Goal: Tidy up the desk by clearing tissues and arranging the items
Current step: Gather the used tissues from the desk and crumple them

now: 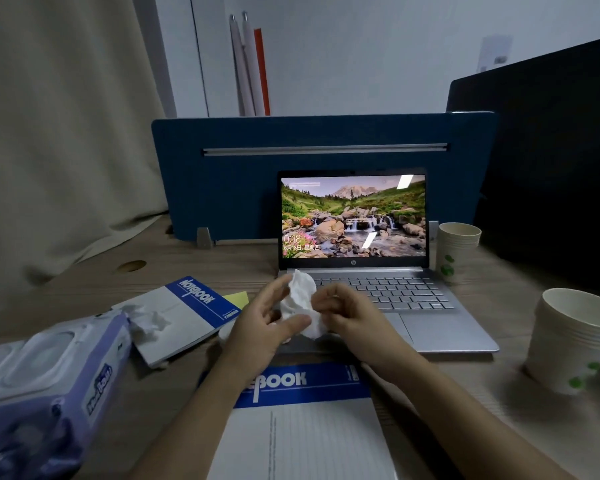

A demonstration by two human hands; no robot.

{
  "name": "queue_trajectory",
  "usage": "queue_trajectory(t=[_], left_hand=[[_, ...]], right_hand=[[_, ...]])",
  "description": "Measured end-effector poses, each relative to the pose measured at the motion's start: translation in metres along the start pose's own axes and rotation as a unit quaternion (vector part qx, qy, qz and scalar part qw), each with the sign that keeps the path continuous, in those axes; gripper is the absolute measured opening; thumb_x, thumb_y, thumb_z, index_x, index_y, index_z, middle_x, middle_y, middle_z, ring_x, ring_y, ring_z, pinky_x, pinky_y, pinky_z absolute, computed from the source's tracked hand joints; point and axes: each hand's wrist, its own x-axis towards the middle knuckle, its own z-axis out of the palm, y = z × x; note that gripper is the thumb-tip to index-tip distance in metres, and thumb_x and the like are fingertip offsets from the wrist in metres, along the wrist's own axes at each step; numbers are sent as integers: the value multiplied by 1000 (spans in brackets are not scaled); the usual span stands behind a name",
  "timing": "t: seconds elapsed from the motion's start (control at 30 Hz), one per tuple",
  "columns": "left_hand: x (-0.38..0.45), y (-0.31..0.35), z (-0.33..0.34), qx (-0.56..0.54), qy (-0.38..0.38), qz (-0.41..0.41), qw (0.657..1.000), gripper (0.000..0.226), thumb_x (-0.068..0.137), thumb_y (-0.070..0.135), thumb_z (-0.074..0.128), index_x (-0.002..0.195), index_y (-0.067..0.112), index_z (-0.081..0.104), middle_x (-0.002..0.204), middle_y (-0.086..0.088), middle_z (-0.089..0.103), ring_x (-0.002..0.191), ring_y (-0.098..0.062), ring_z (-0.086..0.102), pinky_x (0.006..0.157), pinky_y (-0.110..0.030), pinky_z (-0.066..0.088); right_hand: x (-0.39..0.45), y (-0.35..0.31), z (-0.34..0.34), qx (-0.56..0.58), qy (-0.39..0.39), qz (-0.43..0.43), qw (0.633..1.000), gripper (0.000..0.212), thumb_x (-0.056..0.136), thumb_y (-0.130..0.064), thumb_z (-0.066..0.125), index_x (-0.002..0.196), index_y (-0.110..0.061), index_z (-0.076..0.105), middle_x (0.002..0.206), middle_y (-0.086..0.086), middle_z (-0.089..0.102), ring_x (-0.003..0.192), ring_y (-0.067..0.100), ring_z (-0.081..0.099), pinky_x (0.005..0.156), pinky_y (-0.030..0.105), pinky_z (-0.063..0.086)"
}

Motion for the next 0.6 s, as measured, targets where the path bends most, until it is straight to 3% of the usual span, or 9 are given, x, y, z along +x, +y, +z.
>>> queue_trajectory(t=[0.1, 0.27, 0.37, 0.47, 0.6], left_hand=[[-1, -1, -1, 16, -4, -5, 1000, 59, 83, 19, 75, 134, 40, 55, 127, 13, 62, 109, -3, 64, 75, -21, 57], [-6, 0, 0, 45, 20, -3, 999, 34, 80, 24, 78, 110, 36, 68, 107, 7, 73, 94, -10, 70, 69, -21, 56], [-8, 2, 0, 58, 29, 2, 998, 25, 81, 21, 78, 100, 34, 69, 99, 13, 74, 90, -8, 71, 66, -18, 55], [-8, 8, -3, 55, 45, 1, 997, 24, 81, 21, 78, 101, 29, 69, 100, 6, 75, 92, -13, 71, 69, -25, 58], [-7, 22, -18, 66, 83, 19, 994, 22, 80, 24, 79, 97, 33, 69, 97, 10, 75, 89, -9, 71, 66, -24, 58]], right_hand=[[-1, -1, -3, 74, -21, 25, 997, 35, 87, 12, 44, 108, -14, 54, 105, 6, 73, 96, 20, 70, 75, 30, 55], [-8, -4, -2, 104, -53, 21, 993, 36, 85, 16, 39, 104, -12, 49, 101, 14, 74, 94, 27, 70, 78, 34, 55], [-12, -6, 1, 107, -37, 3, 994, 36, 85, 18, 35, 104, -9, 49, 101, 16, 74, 95, 31, 70, 77, 36, 56], [-18, -10, 4, 106, -1, -26, 994, 37, 85, 20, 32, 103, -5, 52, 96, 12, 75, 93, 26, 72, 73, 30, 58], [-19, -19, 6, 56, 41, -39, 997, 37, 87, 18, 35, 103, -7, 57, 92, 7, 75, 91, 22, 70, 79, 32, 58]])
